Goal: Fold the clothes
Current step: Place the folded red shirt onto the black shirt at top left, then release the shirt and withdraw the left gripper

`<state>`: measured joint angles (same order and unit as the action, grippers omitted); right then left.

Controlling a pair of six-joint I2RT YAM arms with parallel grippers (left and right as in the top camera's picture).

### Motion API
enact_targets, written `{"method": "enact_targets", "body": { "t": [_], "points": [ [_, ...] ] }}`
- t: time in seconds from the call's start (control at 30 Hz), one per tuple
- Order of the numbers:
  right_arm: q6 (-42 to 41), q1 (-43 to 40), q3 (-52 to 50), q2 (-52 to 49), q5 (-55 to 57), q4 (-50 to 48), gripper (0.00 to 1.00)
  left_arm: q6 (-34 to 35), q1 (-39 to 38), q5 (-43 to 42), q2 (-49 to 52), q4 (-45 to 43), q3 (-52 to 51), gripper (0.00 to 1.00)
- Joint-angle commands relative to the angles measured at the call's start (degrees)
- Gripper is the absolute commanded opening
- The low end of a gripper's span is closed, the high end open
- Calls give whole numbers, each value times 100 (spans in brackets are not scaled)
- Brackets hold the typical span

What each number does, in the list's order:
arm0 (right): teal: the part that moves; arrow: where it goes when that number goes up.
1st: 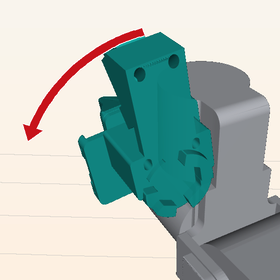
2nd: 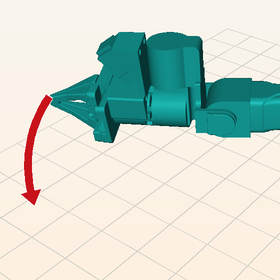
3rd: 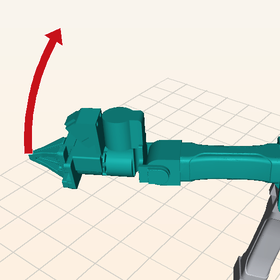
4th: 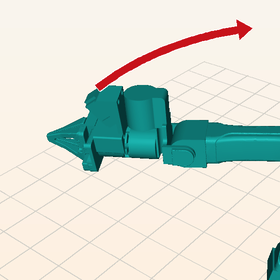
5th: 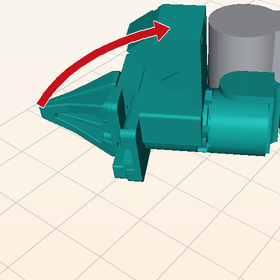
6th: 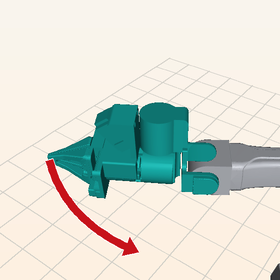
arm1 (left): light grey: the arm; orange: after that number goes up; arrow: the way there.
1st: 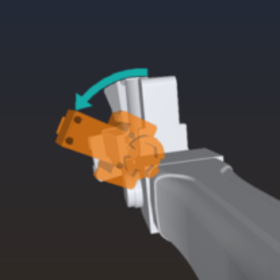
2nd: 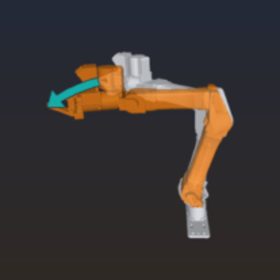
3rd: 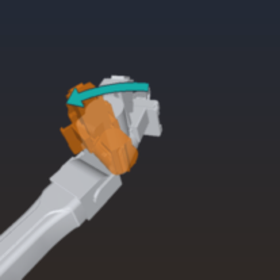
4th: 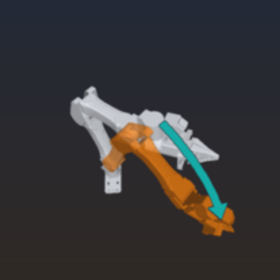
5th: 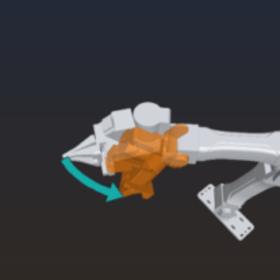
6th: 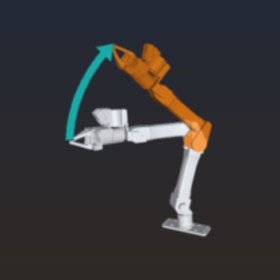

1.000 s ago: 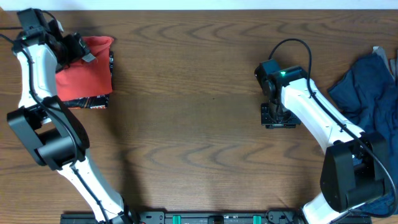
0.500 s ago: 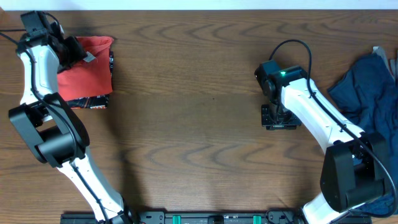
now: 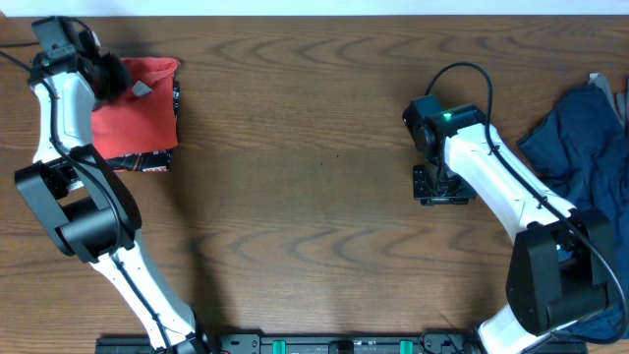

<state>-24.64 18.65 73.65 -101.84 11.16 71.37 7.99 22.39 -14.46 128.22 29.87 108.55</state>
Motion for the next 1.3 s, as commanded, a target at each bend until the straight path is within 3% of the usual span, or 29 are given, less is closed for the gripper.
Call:
{"method": "enact_targets", "body": {
  "t": [0.0, 0.03, 0.1, 0.13, 0.23, 0.3, 0.47, 0.67, 0.83, 0.97, 1.17, 1.27],
  "points": [
    [-109, -37, 0, 39, 61, 17, 36, 367, 37, -306, -101, -597, 61, 6],
    [-111, -37, 2, 39, 61, 20, 36, 501, 59, -289, -101, -927, 61, 11],
    [-140, -37, 2, 37, 61, 26, 36, 909, 125, -256, -101, -1416, 59, 55],
    [-155, -37, 2, 39, 57, 33, 35, 1187, 170, -236, -101, -1611, 59, 70],
    [-170, -37, 2, 37, 59, 63, 36, 1729, 297, -245, -101, -1888, 59, 93],
    [-168, -37, 0, 37, 63, 61, 36, 1784, 358, -297, -101, -1849, 59, 100],
    [-168, -37, 2, 37, 61, -4, 36, 1770, 431, -321, -101, -1274, 59, 98],
    [-173, -37, 0, 39, 52, -4, 36, 1523, 415, -1755, -234, -1115, 59, 98],
    [-275, -39, 2, 37, -455, -483, 41, 984, 96, -1963, -525, -417, 59, 98],
    [-269, -105, 0, 37, -1167, -1220, 63, 146, -483, -1912, -651, 483, 59, 98],
    [151, -540, 31, 37, -2181, -2133, 72, -592, -1633, -802, -649, 2262, 59, 98],
    [581, -907, 109, 37, -2212, -2120, 76, -608, -2103, -201, -651, 3191, 59, 98]
  ]
}}
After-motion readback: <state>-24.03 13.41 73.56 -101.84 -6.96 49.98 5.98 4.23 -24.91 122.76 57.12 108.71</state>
